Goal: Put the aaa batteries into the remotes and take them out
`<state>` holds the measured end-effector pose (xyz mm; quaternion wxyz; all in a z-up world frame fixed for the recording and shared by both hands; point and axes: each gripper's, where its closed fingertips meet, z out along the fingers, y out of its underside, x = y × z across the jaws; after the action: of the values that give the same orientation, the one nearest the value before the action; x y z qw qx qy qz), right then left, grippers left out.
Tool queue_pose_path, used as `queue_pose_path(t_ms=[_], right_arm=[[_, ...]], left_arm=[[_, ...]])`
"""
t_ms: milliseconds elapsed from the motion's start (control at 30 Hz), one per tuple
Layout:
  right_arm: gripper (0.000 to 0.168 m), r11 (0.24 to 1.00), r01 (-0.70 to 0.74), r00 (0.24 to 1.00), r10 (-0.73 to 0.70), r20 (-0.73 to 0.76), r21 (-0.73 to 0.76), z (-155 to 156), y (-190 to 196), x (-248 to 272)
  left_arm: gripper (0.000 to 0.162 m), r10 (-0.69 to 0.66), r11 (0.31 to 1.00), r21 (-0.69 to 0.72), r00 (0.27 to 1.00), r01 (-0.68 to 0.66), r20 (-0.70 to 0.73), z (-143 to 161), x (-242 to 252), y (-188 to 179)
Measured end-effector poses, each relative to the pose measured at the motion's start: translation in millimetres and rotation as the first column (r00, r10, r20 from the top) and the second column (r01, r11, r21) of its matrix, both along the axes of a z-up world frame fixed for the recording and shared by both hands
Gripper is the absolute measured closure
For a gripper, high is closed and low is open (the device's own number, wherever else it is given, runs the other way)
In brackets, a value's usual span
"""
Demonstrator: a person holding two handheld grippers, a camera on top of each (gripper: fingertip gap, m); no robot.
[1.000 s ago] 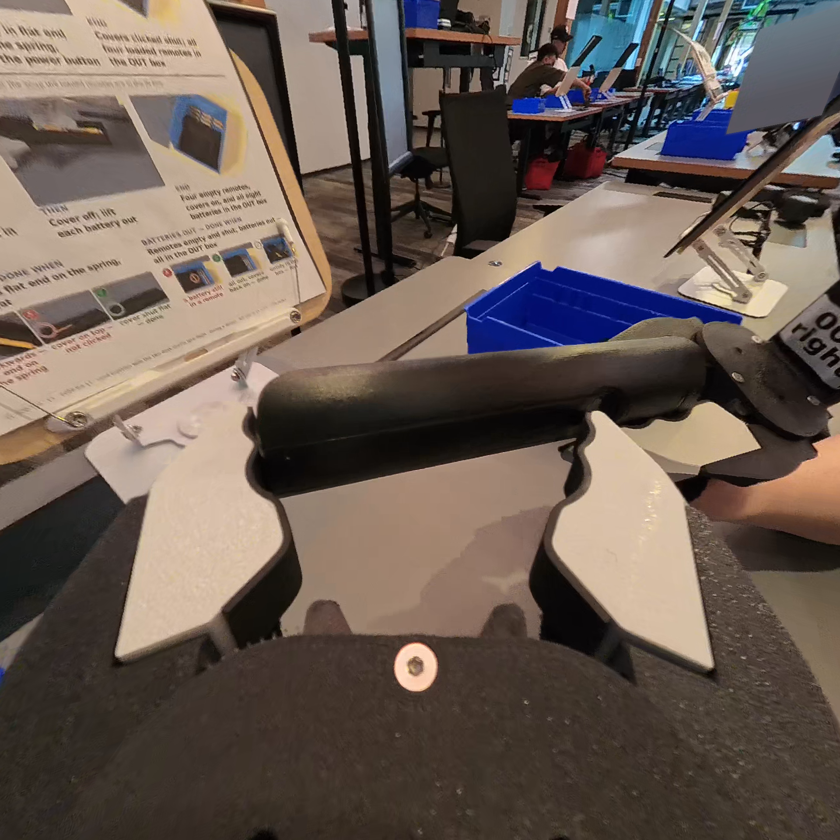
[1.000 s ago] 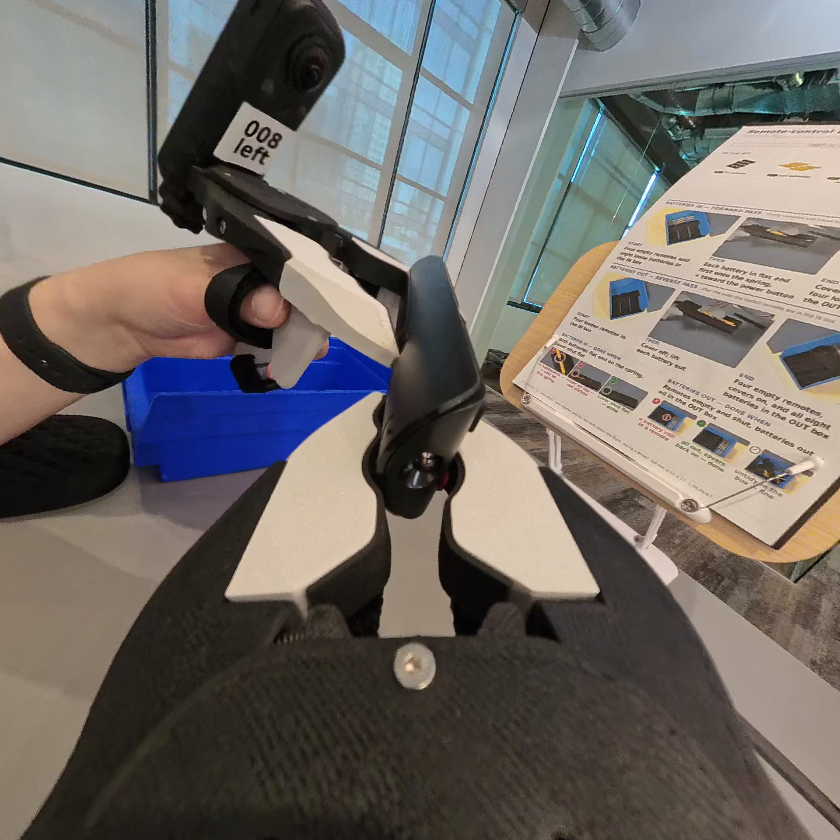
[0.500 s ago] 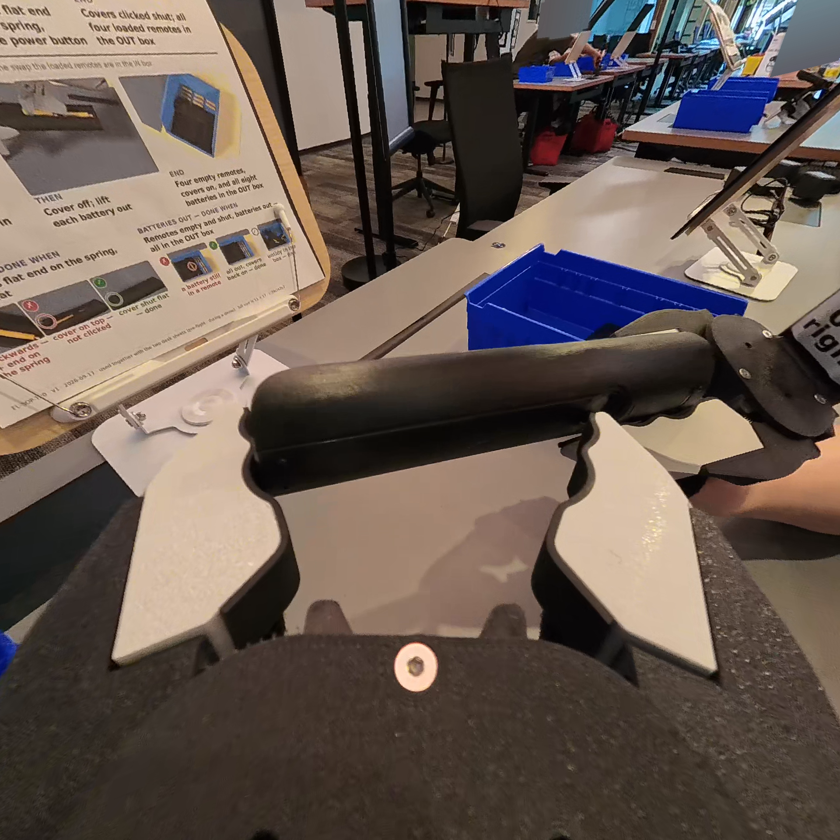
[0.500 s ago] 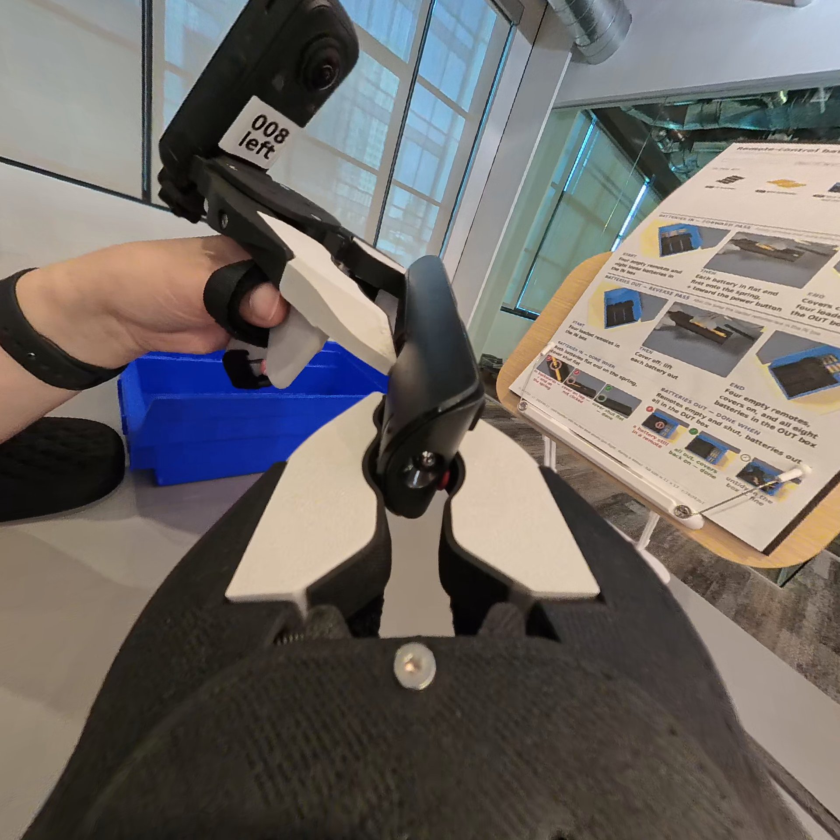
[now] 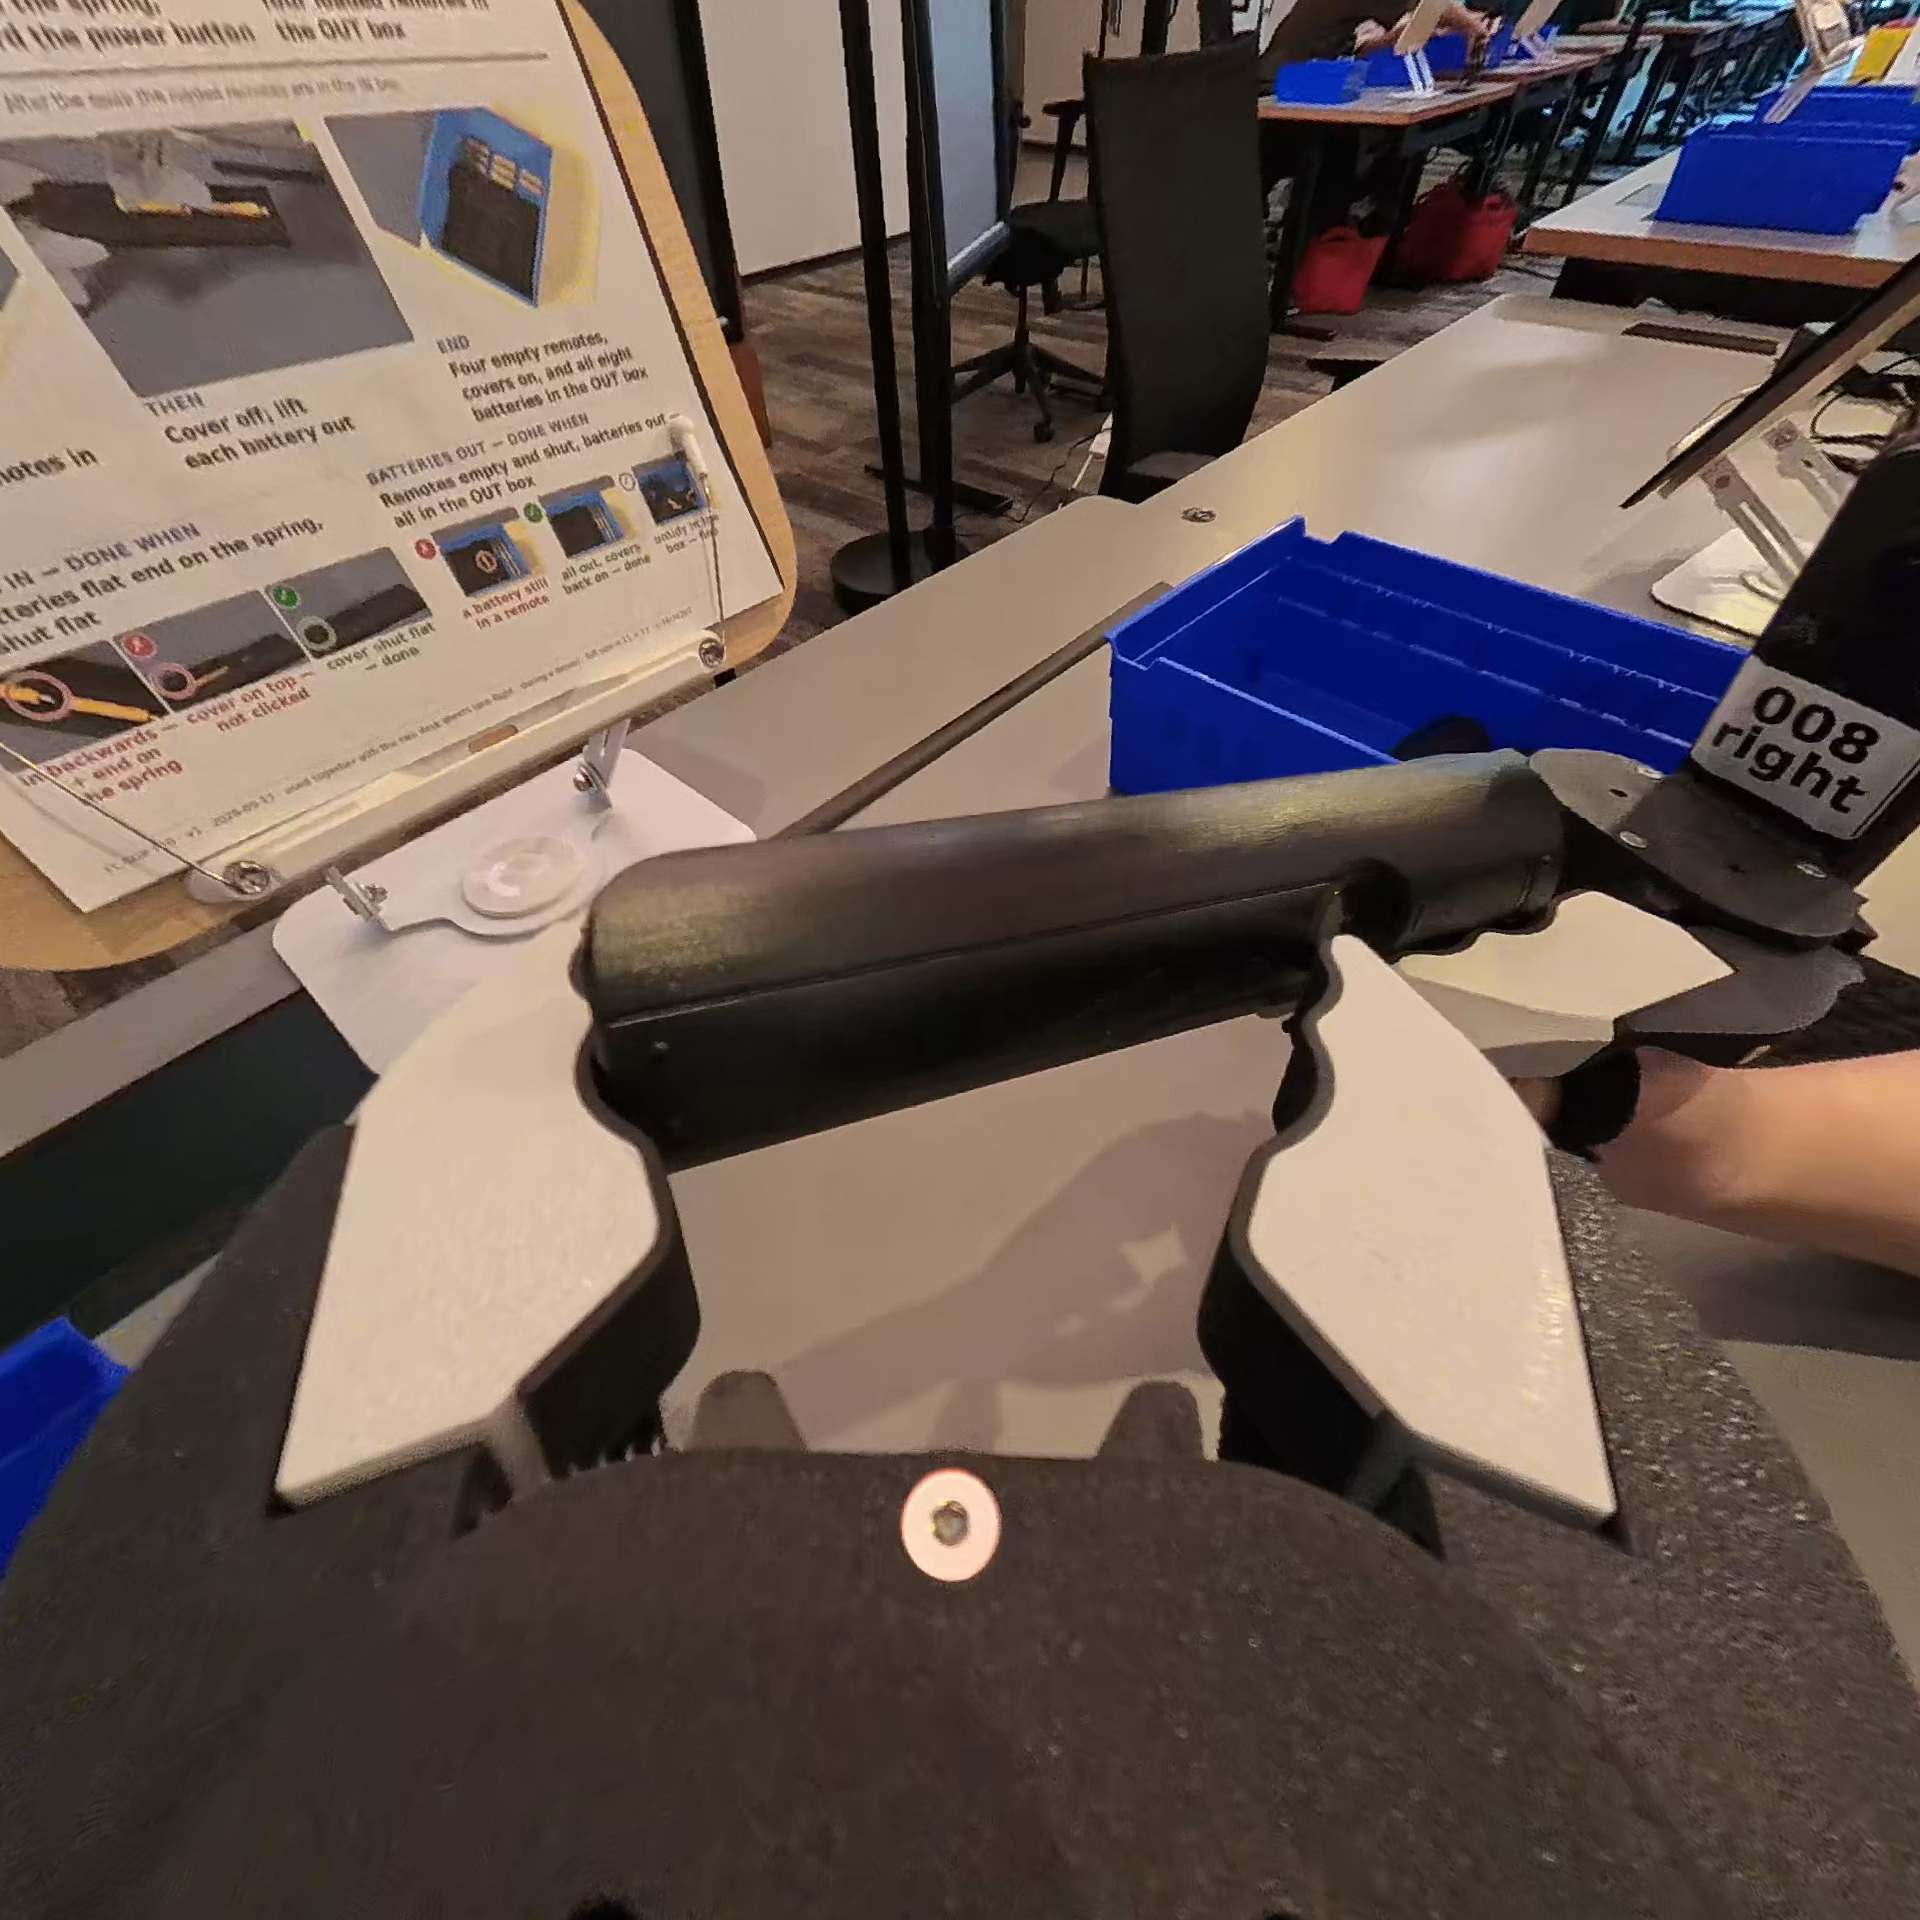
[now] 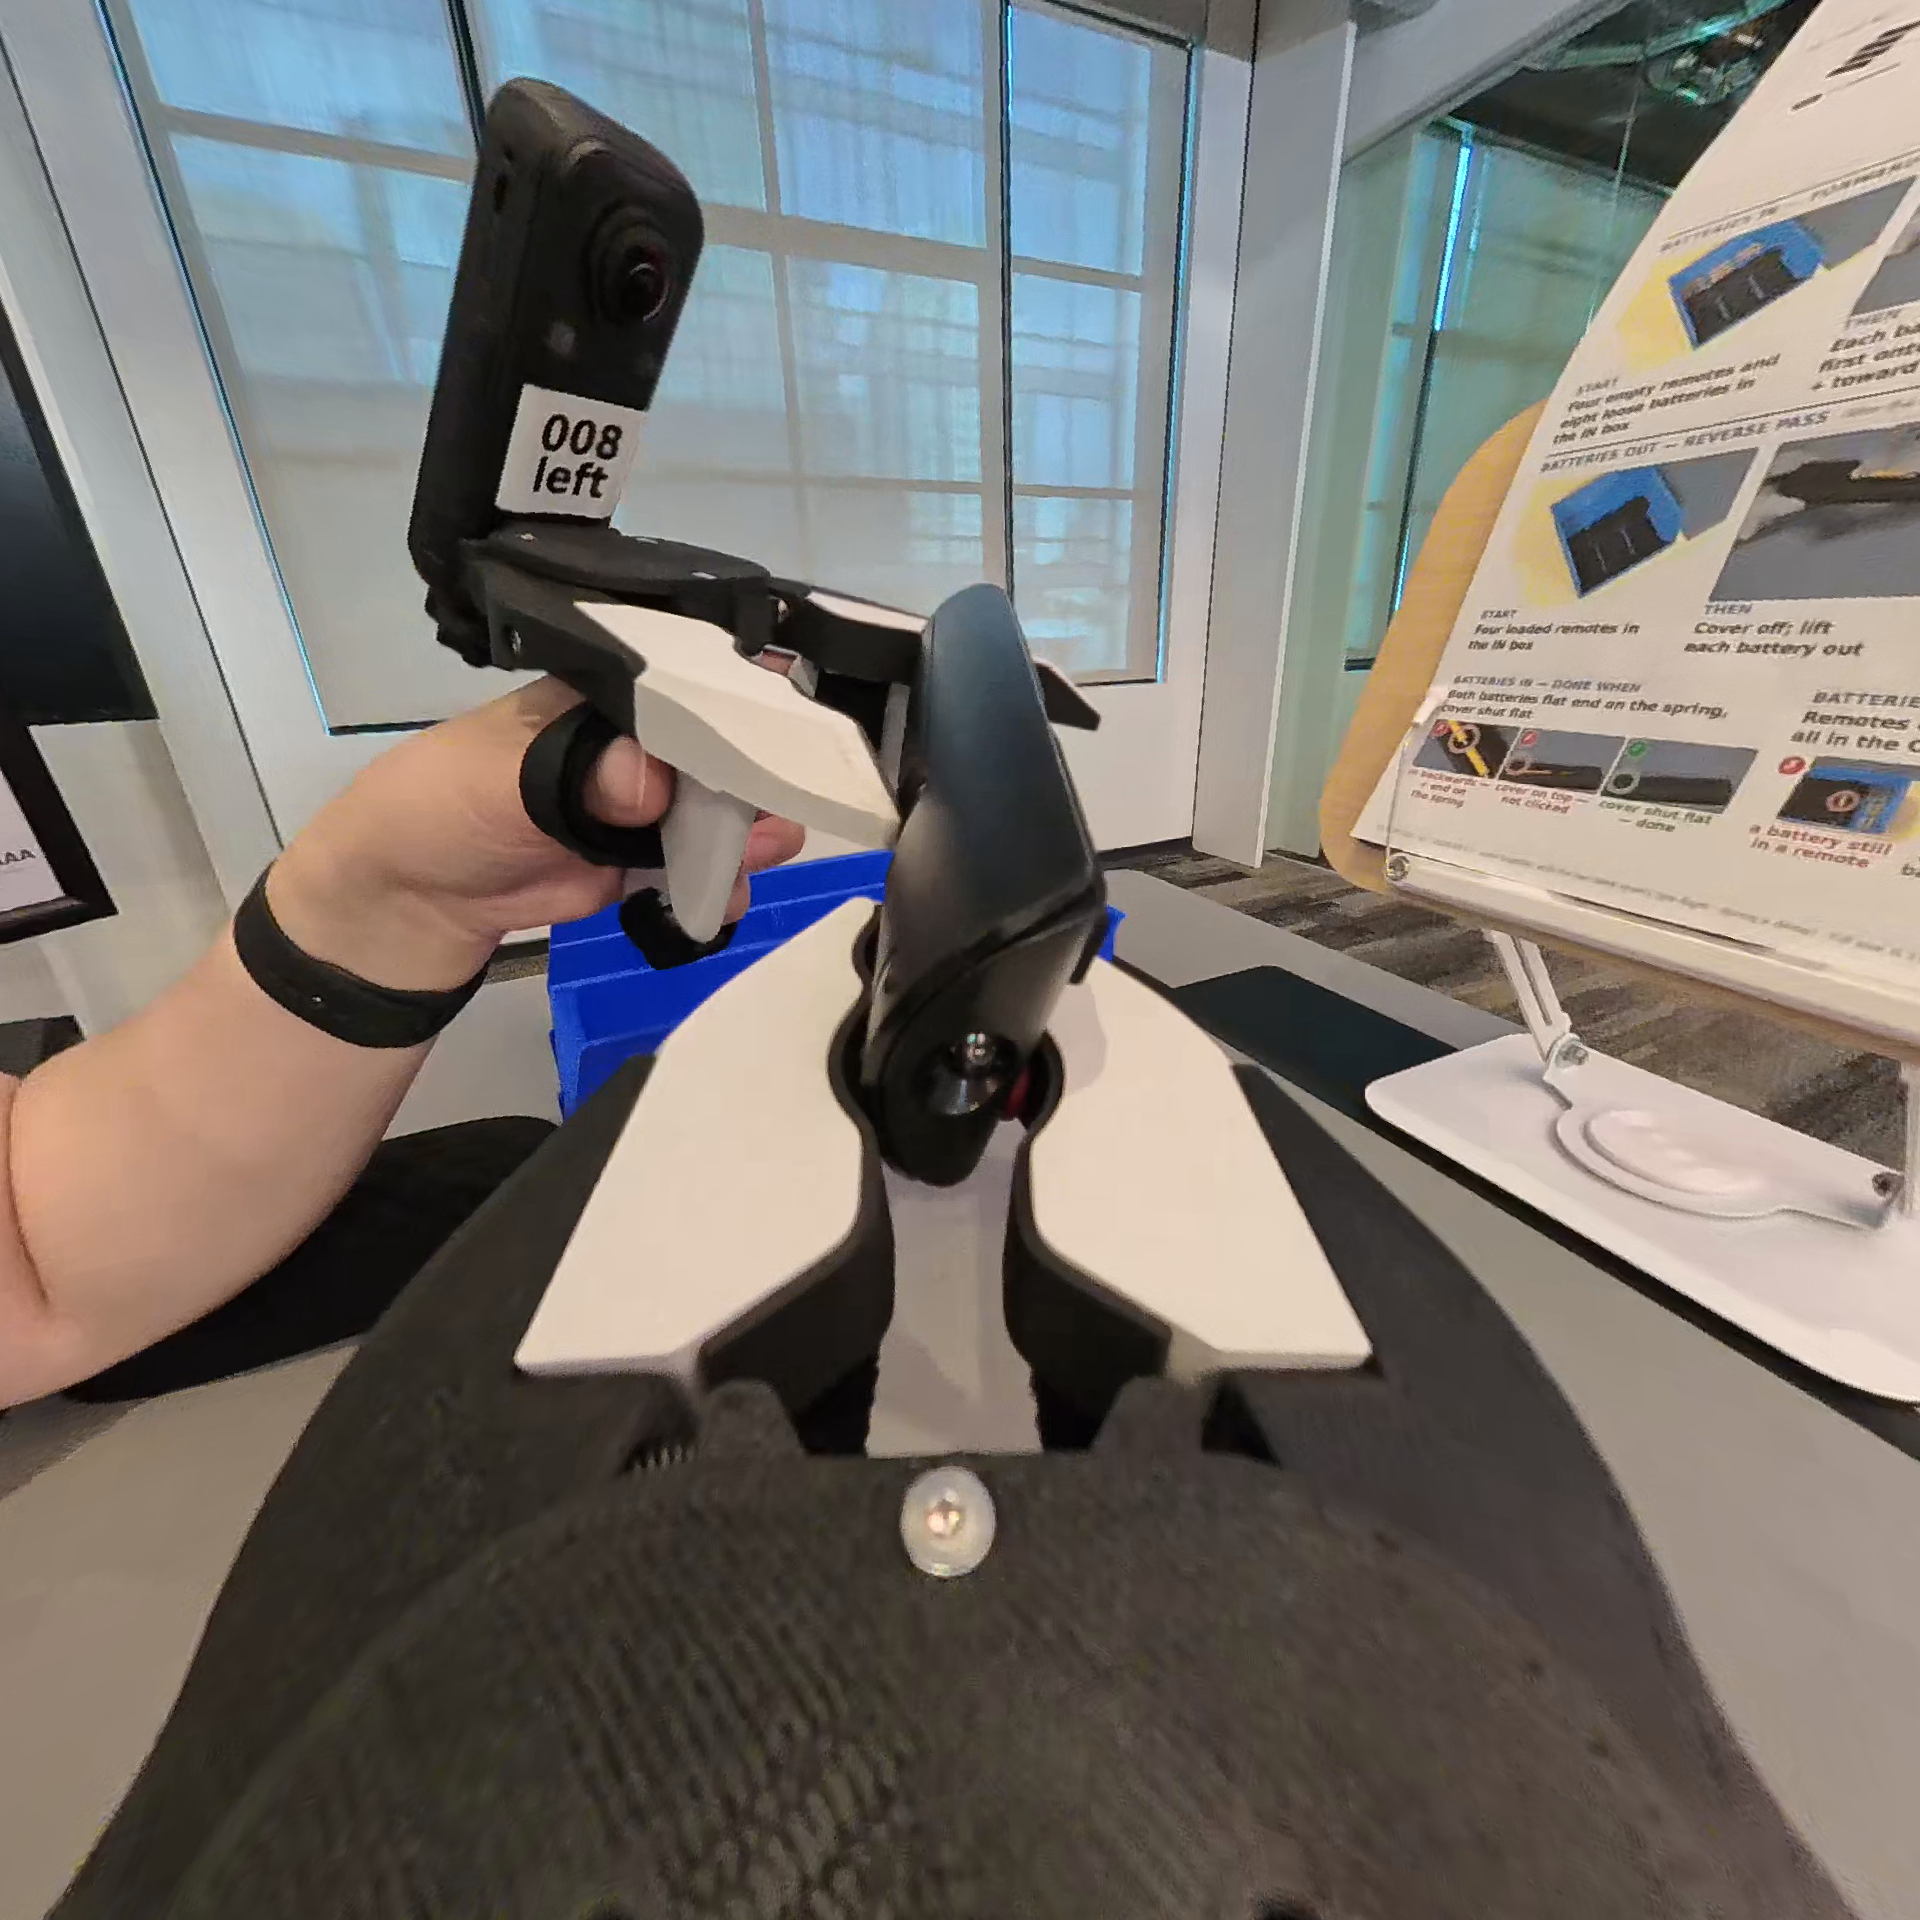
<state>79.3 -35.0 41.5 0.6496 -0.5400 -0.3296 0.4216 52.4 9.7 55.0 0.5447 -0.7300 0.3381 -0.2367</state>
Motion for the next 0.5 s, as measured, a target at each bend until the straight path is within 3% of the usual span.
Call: queue_pose_path(t_ms=[500], right_arm=[[0.148,0.998,0.059,0.998,-0.059,-0.021,0.006,4.6,-2.3,7.5]], left_arm=[[0.039,0.0,1.0,-0.01,0.999,0.0,0.04,3.6,6.2,-1.8]])
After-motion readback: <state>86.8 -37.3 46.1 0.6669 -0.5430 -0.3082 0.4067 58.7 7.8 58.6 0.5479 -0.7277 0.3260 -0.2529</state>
